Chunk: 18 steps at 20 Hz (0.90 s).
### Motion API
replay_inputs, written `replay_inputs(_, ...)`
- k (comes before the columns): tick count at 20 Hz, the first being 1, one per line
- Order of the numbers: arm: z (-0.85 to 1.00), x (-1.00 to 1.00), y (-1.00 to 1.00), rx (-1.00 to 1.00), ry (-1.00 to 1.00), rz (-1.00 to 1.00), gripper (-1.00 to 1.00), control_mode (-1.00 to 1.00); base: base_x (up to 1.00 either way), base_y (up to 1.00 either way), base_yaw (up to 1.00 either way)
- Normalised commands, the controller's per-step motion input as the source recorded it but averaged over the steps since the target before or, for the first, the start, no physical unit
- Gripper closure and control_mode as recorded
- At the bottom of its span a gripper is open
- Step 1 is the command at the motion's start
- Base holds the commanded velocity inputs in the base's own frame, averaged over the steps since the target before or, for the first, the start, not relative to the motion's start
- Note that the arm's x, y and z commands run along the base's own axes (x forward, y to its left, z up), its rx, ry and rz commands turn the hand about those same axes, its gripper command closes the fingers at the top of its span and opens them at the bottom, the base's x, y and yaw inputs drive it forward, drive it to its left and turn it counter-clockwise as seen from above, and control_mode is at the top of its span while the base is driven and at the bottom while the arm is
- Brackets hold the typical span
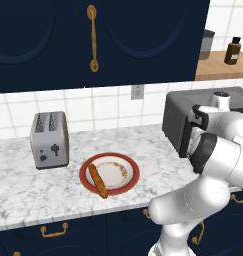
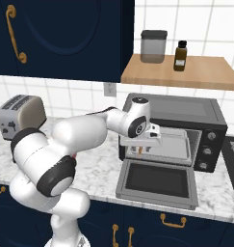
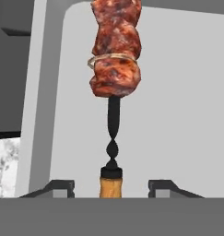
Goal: Pick up the kebab skewer and baguette bread, and place them inside the toaster oven. Close the toaster oven door and start by setting the timer.
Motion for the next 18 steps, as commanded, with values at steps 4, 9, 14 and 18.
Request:
replay_inputs(4,0.13,-0.36,0.0,0.0,-0.01,0.0,-1.0,-1.0,0.0,0.0,0.0)
replay_inputs(9,0.32,-0.88,0.2,0.0,-0.05,-0.01,-1.0,-1.0,0.0,0.0,0.0)
replay_inputs(14,0.05,-1.0,0.79,0.0,-0.03,-0.09,-1.0,-1.0,0.0,0.0,0.0)
replay_inputs(18,0.0,-0.76,1.0,-0.01,0.0,-0.08,-1.0,-1.0,0.0,0.0,0.0)
